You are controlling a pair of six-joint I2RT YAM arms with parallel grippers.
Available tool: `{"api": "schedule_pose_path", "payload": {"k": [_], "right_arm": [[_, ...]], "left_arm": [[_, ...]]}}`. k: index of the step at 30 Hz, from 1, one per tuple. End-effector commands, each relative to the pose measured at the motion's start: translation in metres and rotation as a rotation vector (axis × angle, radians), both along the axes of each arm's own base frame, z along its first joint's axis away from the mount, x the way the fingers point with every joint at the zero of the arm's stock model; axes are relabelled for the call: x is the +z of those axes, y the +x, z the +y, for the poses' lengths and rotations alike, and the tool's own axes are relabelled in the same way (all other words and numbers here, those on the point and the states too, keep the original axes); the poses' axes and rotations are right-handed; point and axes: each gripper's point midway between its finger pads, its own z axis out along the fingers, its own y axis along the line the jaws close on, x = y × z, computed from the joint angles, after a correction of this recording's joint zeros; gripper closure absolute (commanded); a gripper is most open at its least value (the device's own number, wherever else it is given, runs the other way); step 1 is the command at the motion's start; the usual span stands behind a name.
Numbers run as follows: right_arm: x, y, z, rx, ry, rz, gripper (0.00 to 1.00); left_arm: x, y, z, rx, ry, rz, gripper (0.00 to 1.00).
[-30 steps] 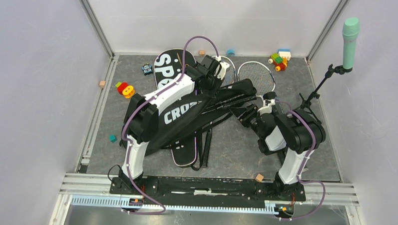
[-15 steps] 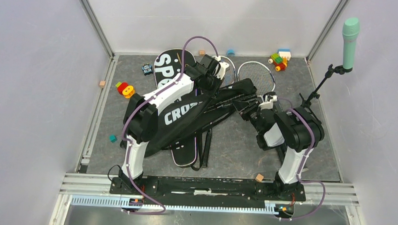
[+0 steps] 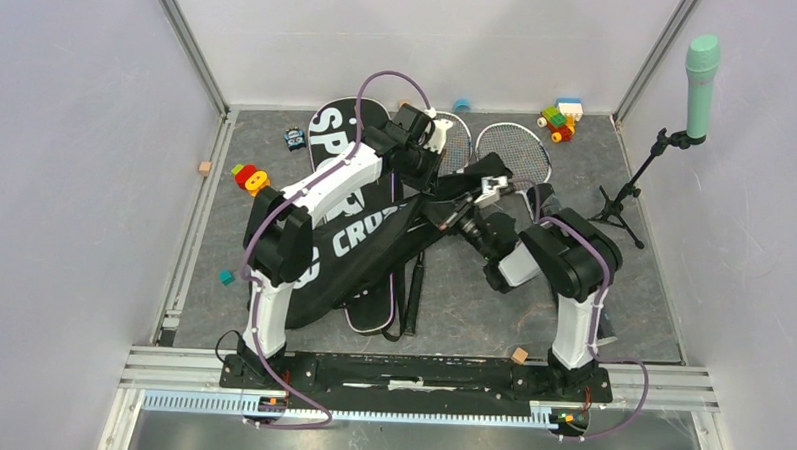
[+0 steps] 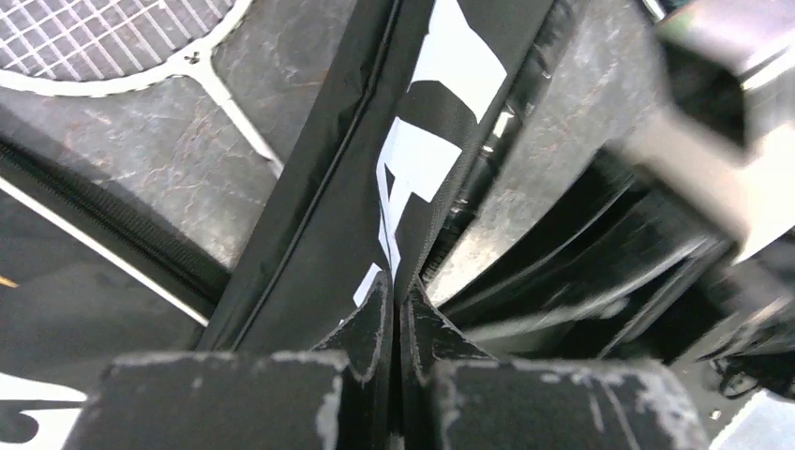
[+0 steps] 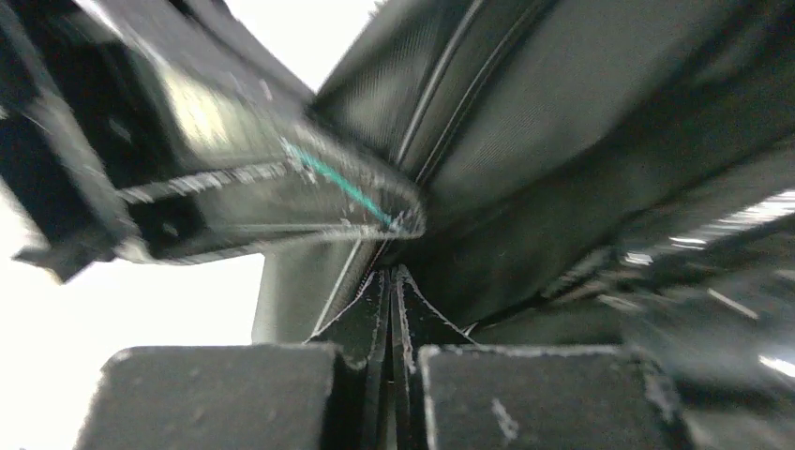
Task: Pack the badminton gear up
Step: Adjust the racket in the racket bag.
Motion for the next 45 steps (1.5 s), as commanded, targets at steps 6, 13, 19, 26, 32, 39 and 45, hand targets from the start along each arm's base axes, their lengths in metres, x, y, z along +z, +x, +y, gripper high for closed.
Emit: {"api": "schedule_pose_path", "payload": {"k": [6,13,19,26,32,39,45], "right_arm": [[-0.022,-0.012,0.044,0.181,-0.037,-0.012,1.00],[0.014,-0.022,0.012,0.201,-0.118,-0.125,0.69],[0.010,-0.043,-0.052,0.110,-0.212,-0.089,0.38],[0.019,-0.027,-0.117,0.004,-0.342,-0.117,0.17],[0.007,0.016,-0.185,-0.191,-0.632,-0.042,0.17],[0.010,0.053,-0.202,-0.227,-0.757,-0.072,0.15],[0.011,0.062,-0.175,-0.109,-0.626,-0.113,0.14]], "left_arm": [[0.086,-0.024,-0.053,-0.109,-0.321,-0.016,0.98],[0.058,0.019,-0.021,0.092,-0.143,-0.136,0.98],[0.058,0.031,-0.011,0.127,-0.130,-0.159,0.98],[0.062,0.028,-0.007,0.114,-0.143,-0.169,0.98],[0.061,0.021,-0.009,0.082,-0.155,-0.151,0.98],[0.067,0.014,-0.012,0.050,-0.182,-0.137,0.98],[0.068,0.012,-0.013,0.043,-0.189,-0.133,0.98]]}}
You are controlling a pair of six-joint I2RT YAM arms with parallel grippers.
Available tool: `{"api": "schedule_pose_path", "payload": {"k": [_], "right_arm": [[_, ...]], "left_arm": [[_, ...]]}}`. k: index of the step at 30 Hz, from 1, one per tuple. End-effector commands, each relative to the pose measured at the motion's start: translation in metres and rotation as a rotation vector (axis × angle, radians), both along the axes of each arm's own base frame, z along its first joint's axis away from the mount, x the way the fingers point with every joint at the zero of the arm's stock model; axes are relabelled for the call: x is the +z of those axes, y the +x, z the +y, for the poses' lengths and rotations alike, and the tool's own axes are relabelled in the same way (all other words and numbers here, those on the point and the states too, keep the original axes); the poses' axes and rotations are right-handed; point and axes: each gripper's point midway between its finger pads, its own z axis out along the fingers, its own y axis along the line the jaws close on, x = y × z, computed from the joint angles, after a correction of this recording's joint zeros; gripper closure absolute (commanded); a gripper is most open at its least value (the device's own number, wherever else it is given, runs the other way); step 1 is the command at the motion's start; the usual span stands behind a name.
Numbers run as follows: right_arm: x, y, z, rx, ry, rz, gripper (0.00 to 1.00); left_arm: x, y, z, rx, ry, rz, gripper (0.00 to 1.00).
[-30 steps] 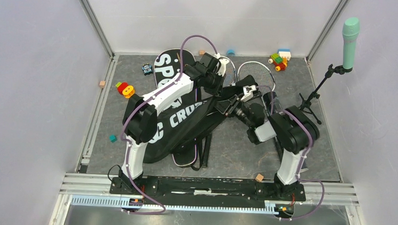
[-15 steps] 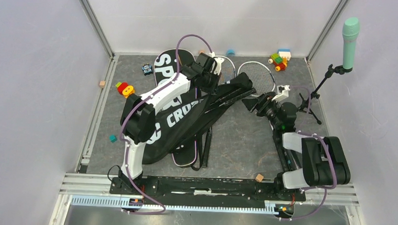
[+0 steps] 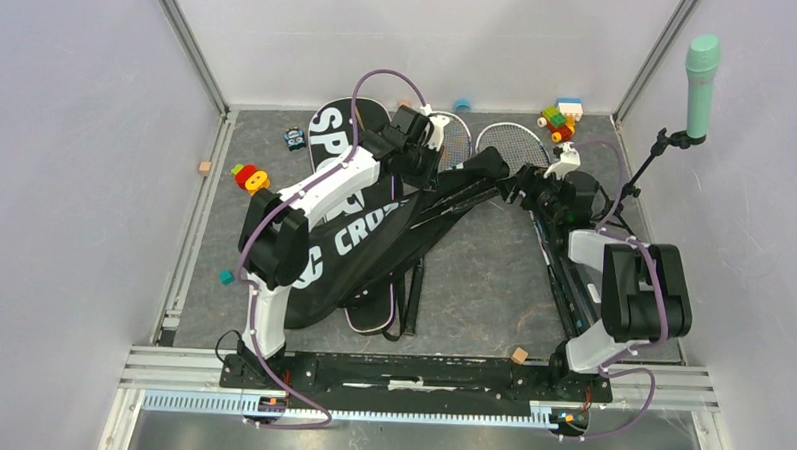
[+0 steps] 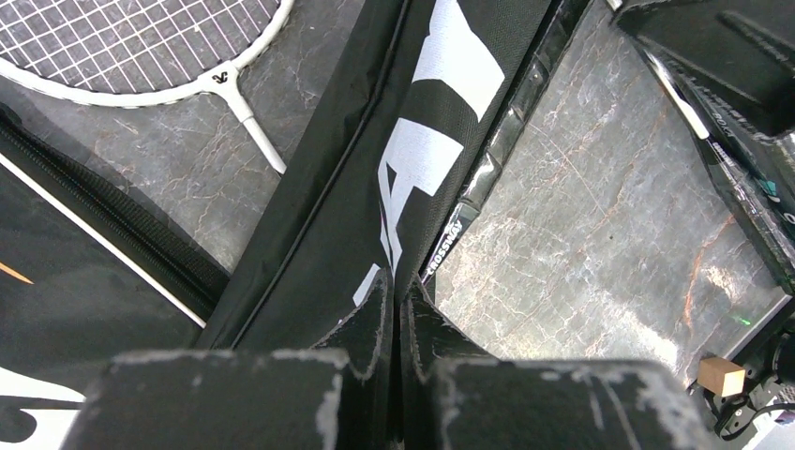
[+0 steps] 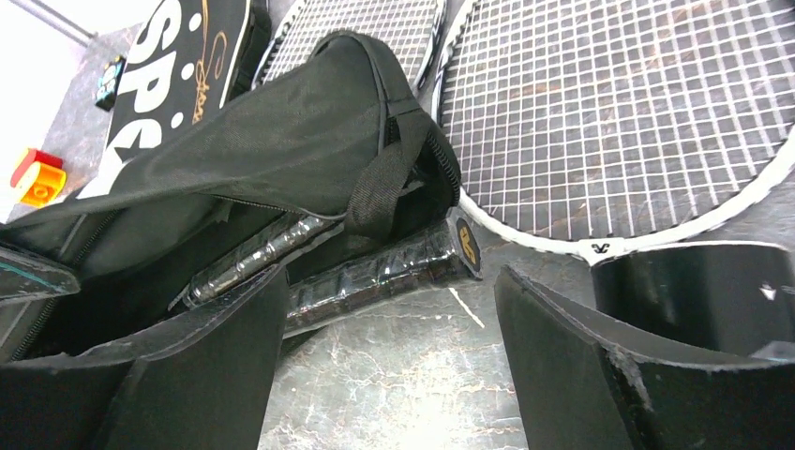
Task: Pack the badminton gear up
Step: Adjust the racket in the racket bag.
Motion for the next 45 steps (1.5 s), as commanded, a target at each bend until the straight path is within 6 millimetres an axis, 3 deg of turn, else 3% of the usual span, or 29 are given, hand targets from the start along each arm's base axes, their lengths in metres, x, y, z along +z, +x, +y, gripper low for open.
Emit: {"api": "schedule_pose_path", "payload": {"k": [1,9,15,19,24,33,40,45], "right_arm": [[0.015,0.009,0.019,0.114,0.063,-0.067,0.14],[0.014,0.003,0.032,0.184,0.095,-0.073,0.16],[0.004,0.012,-0.005,0.001,-0.069,-0.036,0.14],[0.015,0.017,-0.009,-0.019,-0.083,-0.085,0.14],[0.025,0.022,0.001,0.028,-0.038,-0.120,0.14],[0.023,0.018,0.021,0.122,0.045,-0.105,0.17],[0.022,-0.009,0.050,0.231,0.125,-0.059,0.21],[0.031,-0.034,0.094,0.337,0.213,-0.071,0.21]], "left_arm": [[0.056,0.001,-0.010,-0.030,-0.122,-0.099,0.98],[0.056,0.002,-0.013,-0.035,-0.133,-0.091,0.98],[0.057,0.001,-0.010,-0.029,-0.122,-0.096,0.98],[0.057,0.000,-0.010,-0.031,-0.122,-0.093,0.98],[0.055,0.000,-0.011,-0.034,-0.121,-0.088,0.98],[0.054,0.000,-0.011,-0.032,-0.122,-0.085,0.98],[0.054,0.004,-0.014,-0.018,-0.133,-0.078,0.98],[0.053,-0.001,-0.024,-0.048,-0.178,-0.037,0.98]]}}
